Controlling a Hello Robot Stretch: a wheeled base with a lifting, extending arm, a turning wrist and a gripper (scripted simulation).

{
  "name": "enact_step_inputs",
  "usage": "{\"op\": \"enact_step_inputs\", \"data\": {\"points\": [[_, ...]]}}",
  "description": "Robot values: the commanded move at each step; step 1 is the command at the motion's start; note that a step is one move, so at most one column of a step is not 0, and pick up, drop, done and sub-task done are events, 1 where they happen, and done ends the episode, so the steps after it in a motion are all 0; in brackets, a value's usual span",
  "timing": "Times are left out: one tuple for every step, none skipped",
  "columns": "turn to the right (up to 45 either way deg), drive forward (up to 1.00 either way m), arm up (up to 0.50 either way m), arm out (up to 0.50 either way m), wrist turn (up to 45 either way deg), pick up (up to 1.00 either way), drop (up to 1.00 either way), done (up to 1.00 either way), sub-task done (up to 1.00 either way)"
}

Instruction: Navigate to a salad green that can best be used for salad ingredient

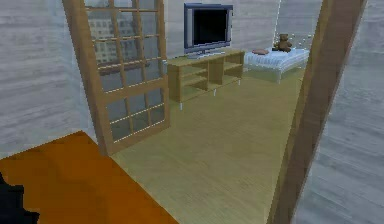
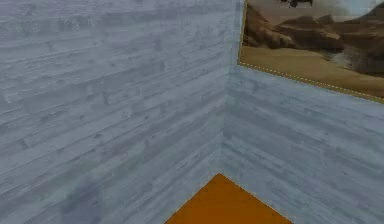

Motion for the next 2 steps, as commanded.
{"op": "enact_step_inputs", "data": {"points": [[-3.0, 0.00, 0.00, 0.00, 0.0, 0.00, 0.00, 0.00, 0.00], [0.0, 0.55, 0.00, 0.00, 0.0, 0.00, 0.00, 0.00, 0.00]]}}
